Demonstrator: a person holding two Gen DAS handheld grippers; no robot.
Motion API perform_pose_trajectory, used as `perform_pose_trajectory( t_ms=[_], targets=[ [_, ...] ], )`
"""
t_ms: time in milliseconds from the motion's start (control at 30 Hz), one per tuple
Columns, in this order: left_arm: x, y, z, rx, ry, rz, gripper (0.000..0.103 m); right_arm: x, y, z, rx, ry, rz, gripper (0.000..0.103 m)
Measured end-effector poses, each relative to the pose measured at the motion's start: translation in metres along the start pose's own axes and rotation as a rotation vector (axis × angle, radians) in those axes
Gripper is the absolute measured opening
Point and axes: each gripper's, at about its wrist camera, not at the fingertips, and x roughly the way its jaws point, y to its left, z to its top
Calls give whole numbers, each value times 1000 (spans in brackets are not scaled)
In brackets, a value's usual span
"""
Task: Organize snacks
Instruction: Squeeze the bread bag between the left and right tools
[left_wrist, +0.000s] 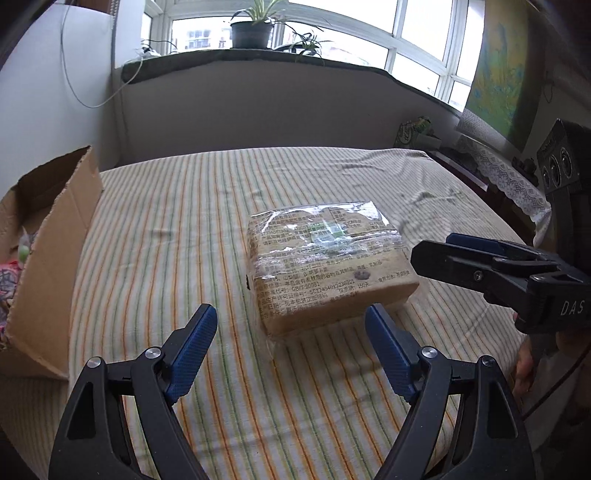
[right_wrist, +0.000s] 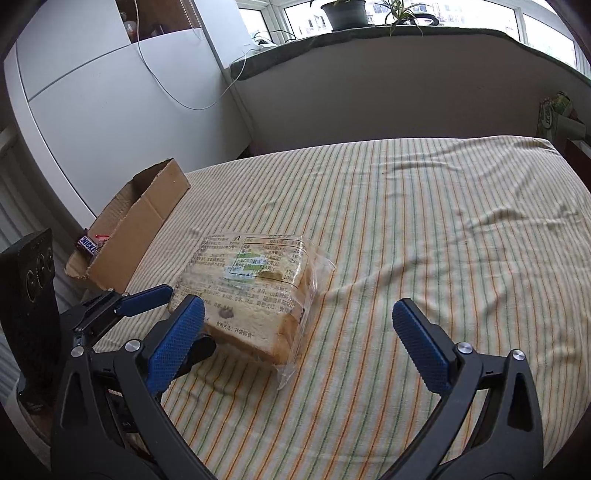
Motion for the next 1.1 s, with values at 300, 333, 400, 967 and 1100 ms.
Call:
perform_pose_trajectory(
  t_ms=[300,333,400,967,1100],
  targets=[
    [25,2,11,18,61,-103,83,45,-1,11,14,86,122,95],
    [25,3,12,16,62,-121,82,46,1,11,6,89,134,92],
    [25,4,14,15,61,-137,78,49,8,11,-16,93,134,91],
    [8,-11,12,68,3,-117,69,18,8,4,-17,52,114,91],
    [5,-18,16,89,-3,-109,69,5,10,11,-22,26,104,91]
  ],
)
